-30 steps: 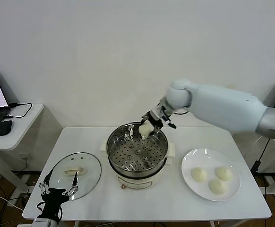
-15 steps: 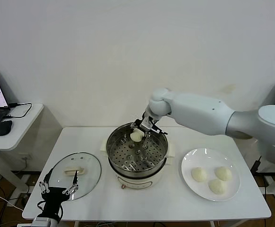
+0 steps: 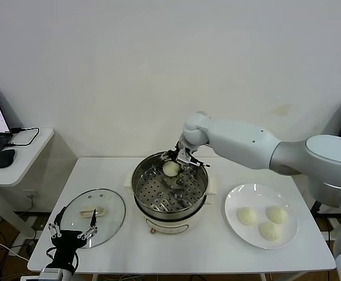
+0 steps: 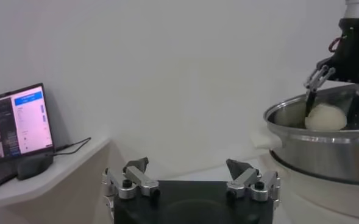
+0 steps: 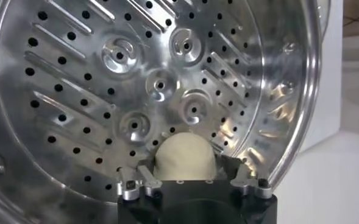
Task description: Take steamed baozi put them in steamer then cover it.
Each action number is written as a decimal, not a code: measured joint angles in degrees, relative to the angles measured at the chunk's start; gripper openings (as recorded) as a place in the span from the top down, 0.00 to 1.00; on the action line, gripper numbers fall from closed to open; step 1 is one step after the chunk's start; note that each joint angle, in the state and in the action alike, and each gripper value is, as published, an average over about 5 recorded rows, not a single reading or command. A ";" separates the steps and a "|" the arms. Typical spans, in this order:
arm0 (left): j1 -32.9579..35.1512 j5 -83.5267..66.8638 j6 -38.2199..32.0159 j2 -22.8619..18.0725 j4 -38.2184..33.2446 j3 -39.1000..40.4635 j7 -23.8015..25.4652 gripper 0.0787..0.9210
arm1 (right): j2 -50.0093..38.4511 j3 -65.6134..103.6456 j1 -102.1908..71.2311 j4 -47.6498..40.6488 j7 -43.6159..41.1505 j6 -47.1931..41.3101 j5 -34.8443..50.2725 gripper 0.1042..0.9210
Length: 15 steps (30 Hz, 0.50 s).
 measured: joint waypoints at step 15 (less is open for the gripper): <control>-0.63 -0.75 1.15 1.71 -1.11 -0.16 0.39 0.12 | -15.81 -3.28 12.28 20.04 -7.44 -28.14 21.58 0.12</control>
